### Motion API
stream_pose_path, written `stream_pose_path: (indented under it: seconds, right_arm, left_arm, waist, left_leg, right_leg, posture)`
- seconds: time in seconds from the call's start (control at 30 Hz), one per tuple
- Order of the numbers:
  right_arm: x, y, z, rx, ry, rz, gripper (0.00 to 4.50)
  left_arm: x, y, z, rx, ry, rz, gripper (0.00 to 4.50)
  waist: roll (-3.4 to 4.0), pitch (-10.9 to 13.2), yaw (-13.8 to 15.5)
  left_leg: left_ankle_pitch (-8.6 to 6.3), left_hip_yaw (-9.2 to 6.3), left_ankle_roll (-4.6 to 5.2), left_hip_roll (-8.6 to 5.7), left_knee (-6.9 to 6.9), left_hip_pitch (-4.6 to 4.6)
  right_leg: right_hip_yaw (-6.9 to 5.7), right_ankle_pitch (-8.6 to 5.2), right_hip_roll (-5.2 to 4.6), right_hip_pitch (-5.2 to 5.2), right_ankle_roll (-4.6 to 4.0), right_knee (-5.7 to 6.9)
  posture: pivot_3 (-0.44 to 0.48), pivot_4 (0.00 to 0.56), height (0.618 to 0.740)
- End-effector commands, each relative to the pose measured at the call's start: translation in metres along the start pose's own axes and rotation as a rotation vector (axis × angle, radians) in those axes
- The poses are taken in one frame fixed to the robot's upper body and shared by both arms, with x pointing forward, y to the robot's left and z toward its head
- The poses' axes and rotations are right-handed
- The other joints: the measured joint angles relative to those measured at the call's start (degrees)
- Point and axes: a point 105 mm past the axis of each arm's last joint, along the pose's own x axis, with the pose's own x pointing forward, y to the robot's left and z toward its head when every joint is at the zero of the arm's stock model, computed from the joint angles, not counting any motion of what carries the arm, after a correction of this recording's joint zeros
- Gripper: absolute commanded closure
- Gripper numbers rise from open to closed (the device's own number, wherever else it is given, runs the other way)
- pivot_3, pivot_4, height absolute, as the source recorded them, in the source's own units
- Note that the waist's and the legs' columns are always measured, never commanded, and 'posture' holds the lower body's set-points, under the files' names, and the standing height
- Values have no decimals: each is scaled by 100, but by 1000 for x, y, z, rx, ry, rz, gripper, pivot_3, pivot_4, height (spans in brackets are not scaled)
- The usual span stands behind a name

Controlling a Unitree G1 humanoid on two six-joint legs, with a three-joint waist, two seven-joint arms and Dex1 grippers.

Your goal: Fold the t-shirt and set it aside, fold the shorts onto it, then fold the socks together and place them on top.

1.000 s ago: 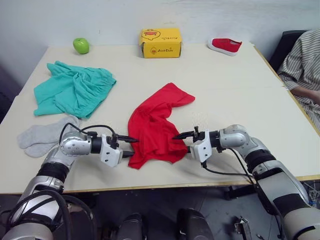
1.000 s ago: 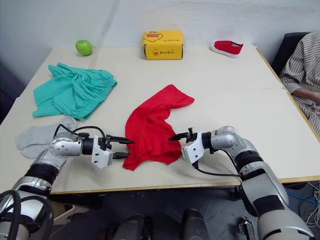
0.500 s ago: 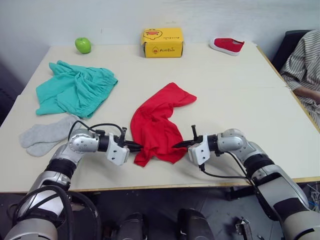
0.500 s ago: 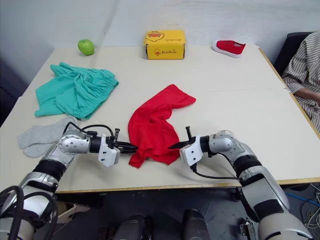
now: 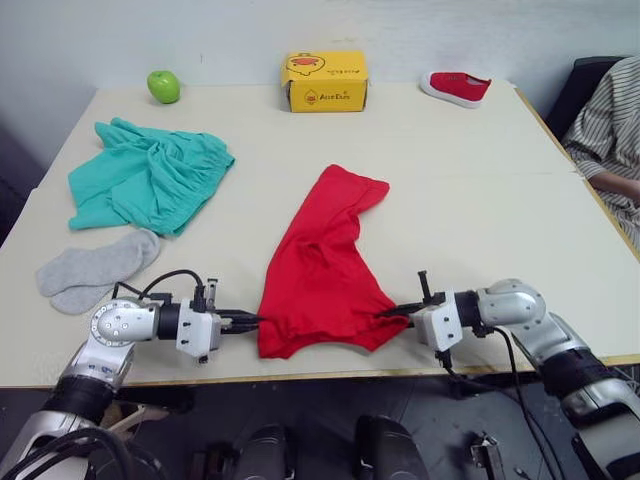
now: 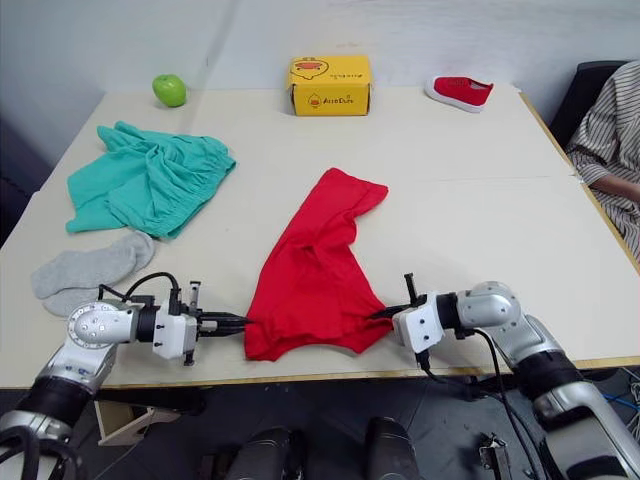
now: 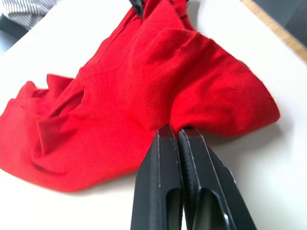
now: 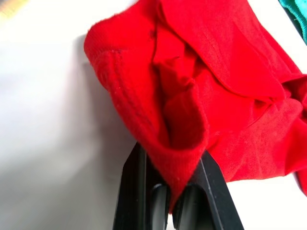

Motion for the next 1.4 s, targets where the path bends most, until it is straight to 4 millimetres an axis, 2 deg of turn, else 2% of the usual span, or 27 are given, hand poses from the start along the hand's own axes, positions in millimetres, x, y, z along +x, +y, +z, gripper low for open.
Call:
stream_pose_path:
  seconds: [0.03, 0.23, 0.33, 0.57, 0.73, 0.83, 0.97, 1.13, 1.2, 1.3, 1.4]
  right_arm:
    - [-10, 1, 10, 5, 2, -27, 4500]
    - [-11, 27, 26, 53, -8, 28, 4500]
    - [-12, 38, 33, 85, -6, 54, 4500]
    - [-23, 77, 59, 300, 47, 230, 4500]
    - [-21, 85, 72, 364, 27, 249, 4500]
    - [-22, 82, 74, 360, 3, 209, 4500]
    - [-30, 63, 74, 344, -43, 108, 4500]
    - [-51, -1, 62, 376, -57, -94, 4500]
    - [-61, -30, 50, 387, -38, -181, 4500]
    - [-69, -72, 31, 372, -12, -283, 4500]
    - [-69, -111, 12, 355, 13, -368, 4500]
  left_arm:
    - [-6, -11, 10, 34, 2, -12, 4474]
    - [-2, -43, 20, 27, 1, -84, 4474]
    - [-2, -50, 23, 22, 4, -87, 4474]
    - [3, -61, 39, 6, -5, -116, 4474]
    - [3, -67, 48, -53, -18, -155, 4474]
    - [1, -64, 55, -80, -30, -165, 4474]
    - [-2, -41, 59, -133, -43, -90, 4474]
    - [-11, 22, 58, -267, -88, 60, 4474]
    - [-12, 47, 53, -300, -99, 97, 4474]
    - [-14, 79, 34, -348, -13, 71, 4474]
    - [-6, 121, 22, -436, -21, 130, 4474]
  waist:
    - [1, 2, 1]
    - [8, 9, 13]
    - [7, 9, 23]
    - [16, 15, 157]
    - [15, 16, 172]
    - [16, 19, 175]
    - [14, 27, 177]
    - [7, 72, 168]
    - [8, 73, 166]
    - [6, 79, 152]
    - [3, 83, 140]
  left_leg:
    - [-1, 0, -1, 0, 0, -1]
    - [-19, 1, 1, 2, -1, -1]
    - [-23, 1, -1, 4, -1, 0]
    - [-37, 1, 5, 13, 0, -3]
    - [-53, 1, 18, 33, 1, -3]
    - [-55, 2, 12, 41, 1, -3]
    - [-55, 2, 8, 48, 1, -3]
    - [-46, 1, 13, 47, 21, -3]
    - [-36, 1, 5, 48, 19, -1]
    - [-18, 3, -32, 52, 18, -8]
    - [-3, 12, -39, 36, 25, -30]
  right_leg:
    - [0, 0, 0, -2, 0, 0]
    - [0, -1, -1, -1, 0, -27]
    - [2, -1, -1, -2, 0, -32]
    - [3, -2, -11, -3, -1, -51]
    - [2, -3, -4, -1, -3, -63]
    - [1, -7, 2, -1, -10, -63]
    - [0, -10, 11, -3, -14, -63]
    - [4, -5, 41, 1, -15, -46]
    - [5, 1, 44, 1, -18, -45]
    - [5, 0, 64, -7, -19, -35]
    - [4, 0, 90, -23, -20, -15]
  posture:
    - [0, 150, 740]
    - [0, 150, 740]
    - [0, 150, 740]
    - [0, 150, 740]
    - [0, 150, 740]
    - [0, 150, 740]
    - [0, 150, 740]
    - [0, 150, 740]
    - [0, 150, 740]
    - [0, 150, 740]
    - [0, 150, 740]
